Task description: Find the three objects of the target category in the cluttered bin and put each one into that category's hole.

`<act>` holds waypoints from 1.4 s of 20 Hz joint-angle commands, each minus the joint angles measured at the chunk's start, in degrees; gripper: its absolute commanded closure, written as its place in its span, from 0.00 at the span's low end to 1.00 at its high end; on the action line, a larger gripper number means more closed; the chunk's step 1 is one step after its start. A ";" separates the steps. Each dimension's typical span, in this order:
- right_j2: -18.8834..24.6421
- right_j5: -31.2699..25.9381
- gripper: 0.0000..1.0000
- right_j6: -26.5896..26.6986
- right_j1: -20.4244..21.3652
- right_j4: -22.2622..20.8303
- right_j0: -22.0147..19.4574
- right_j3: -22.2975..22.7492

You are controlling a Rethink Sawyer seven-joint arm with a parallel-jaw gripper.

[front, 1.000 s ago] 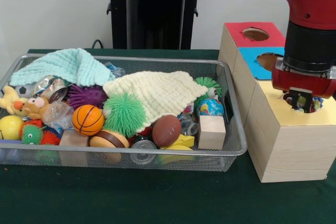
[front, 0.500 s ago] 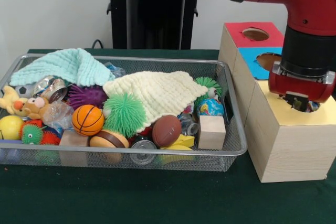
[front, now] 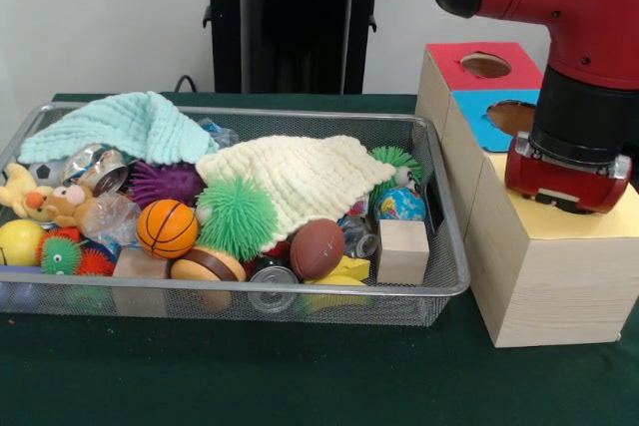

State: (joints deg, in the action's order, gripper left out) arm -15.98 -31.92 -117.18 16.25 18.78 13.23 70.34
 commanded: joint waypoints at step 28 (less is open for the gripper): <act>-0.43 -5.03 0.00 -13.31 -3.54 2.23 -1.40 2.60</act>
State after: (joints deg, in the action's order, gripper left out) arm -17.26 -34.04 -117.18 15.25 19.99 14.53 69.45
